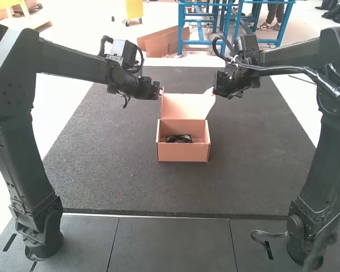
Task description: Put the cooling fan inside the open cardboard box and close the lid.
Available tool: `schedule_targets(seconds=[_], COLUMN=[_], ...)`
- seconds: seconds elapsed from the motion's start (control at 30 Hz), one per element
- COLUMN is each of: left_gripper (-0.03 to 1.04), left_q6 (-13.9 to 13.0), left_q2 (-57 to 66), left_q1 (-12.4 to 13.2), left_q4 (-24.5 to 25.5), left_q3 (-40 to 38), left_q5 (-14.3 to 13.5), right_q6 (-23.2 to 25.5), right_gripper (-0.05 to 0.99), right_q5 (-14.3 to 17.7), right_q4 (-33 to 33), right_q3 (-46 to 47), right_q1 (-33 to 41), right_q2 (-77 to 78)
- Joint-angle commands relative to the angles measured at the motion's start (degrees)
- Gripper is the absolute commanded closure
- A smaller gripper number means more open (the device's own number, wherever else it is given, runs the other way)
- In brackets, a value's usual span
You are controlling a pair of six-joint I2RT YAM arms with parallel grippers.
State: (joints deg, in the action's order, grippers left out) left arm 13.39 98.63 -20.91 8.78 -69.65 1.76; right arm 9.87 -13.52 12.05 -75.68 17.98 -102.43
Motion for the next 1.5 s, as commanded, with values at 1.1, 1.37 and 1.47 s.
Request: schedule_targets(seconds=[1.1, 1.37, 1.47], left_gripper=[0.04, 0.04, 0.04], left_q6=[0.94, 0.94, 0.94], left_q2=[-3.44, -5.20, -5.99], left_q1=[-1.15, -1.77, -1.77], left_q4=[3.70, 3.70, 4.23], left_q3=[-1.46, -0.05, 0.30], left_q5=[0.70, 0.70, 0.70], right_q6=[-0.99, -1.52, -1.78], right_gripper=[0.95, 0.95, 0.95], right_q5=[3.50, 3.50, 3.50], right_q4=[-0.63, -0.45, -0.45], right_q3=[9.50, 12.31, 13.10], right_q1=[4.61, 4.79, 5.40], right_q2=[9.36, 11.91, 12.78])
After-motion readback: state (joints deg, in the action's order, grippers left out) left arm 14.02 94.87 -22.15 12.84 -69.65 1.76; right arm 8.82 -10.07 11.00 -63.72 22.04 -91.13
